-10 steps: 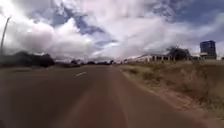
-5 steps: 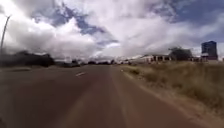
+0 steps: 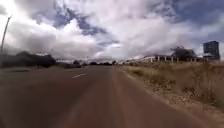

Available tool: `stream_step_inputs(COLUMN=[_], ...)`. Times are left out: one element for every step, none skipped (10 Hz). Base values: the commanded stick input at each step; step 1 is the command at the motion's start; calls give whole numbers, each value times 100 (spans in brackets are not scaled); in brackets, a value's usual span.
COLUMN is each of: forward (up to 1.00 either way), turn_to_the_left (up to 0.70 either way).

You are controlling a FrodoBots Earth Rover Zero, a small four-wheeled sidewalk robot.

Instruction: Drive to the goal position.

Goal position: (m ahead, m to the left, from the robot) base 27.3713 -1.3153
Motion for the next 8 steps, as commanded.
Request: stream_step_inputs(forward=[70,70,70,70,70,70,70,70], turn_to_the_left=[0,0,0,0,0,0,0,0])
